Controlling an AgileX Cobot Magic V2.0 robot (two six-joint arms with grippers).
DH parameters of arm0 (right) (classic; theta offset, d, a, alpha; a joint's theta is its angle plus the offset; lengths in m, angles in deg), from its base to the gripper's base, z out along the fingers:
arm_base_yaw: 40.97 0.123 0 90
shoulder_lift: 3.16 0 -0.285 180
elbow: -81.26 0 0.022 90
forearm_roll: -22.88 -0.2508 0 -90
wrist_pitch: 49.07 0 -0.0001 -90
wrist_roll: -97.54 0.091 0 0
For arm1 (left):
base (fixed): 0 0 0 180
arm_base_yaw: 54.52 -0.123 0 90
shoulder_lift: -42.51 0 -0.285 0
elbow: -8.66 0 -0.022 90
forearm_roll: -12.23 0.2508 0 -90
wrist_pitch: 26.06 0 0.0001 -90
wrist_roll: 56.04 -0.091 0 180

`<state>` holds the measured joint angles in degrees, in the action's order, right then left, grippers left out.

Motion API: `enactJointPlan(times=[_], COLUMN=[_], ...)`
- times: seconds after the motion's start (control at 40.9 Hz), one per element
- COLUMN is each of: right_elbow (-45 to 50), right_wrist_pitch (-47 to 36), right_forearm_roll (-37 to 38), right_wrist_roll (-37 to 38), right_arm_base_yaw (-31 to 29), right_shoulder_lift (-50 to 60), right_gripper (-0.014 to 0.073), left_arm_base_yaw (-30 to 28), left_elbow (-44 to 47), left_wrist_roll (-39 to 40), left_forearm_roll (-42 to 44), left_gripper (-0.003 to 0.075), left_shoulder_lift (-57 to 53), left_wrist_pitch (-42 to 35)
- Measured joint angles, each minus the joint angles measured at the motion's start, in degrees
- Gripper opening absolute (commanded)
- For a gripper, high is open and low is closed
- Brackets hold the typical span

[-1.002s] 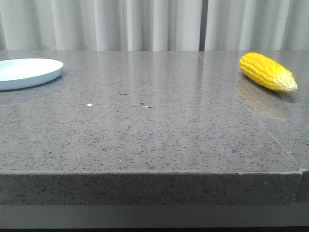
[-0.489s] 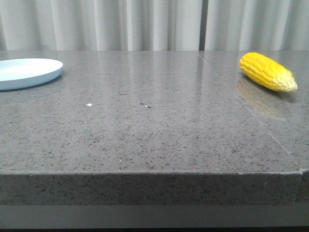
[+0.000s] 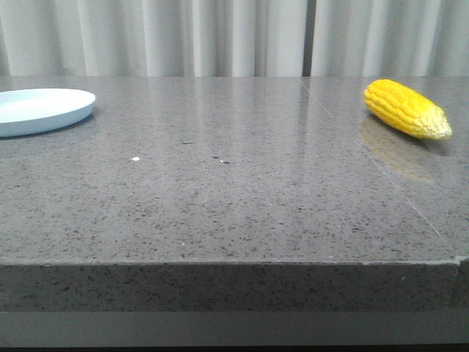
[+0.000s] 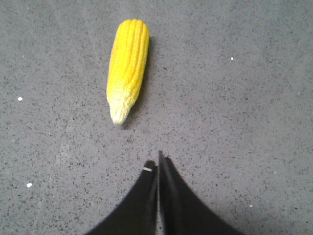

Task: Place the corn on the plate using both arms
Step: 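Lower the left gripper to the rim of the light blue plate and grasp it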

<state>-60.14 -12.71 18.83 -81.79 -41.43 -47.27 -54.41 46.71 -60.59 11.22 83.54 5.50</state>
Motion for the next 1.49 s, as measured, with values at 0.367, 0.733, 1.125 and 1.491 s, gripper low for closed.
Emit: enactJointPlan(times=[0.367, 0.733, 1.125, 1.491], right_elbow=[0.1, 0.1, 0.1, 0.1], right_wrist_pitch=[0.0, -1.1, -1.0, -1.1], right_forearm_roll=[1.0, 1.0, 1.0, 1.0], right_wrist_roll=[0.0, 0.0, 0.0, 0.0], right_arm_base_yaw=[0.0, 0.0, 0.0, 0.0], right_shoulder_lift=[-1.0, -1.0, -1.0, -1.0], right_gripper=[0.0647, 0.0647, 0.0647, 0.0647], left_arm_base_yaw=[0.0, 0.0, -1.4, -12.2], left_elbow=[0.1, -4.0, -16.8, -31.9], left_wrist_roll=[0.0, 0.0, 0.0, -9.3], left_forearm_roll=[0.0, 1.0, 3.1, -9.6], left_gripper=[0.0584, 0.0584, 0.0585, 0.0584], left_shoulder_lift=[1.0, 9.9, 29.1, 50.6], left_wrist_pitch=[2.2, 8.5, 11.6, 17.0])
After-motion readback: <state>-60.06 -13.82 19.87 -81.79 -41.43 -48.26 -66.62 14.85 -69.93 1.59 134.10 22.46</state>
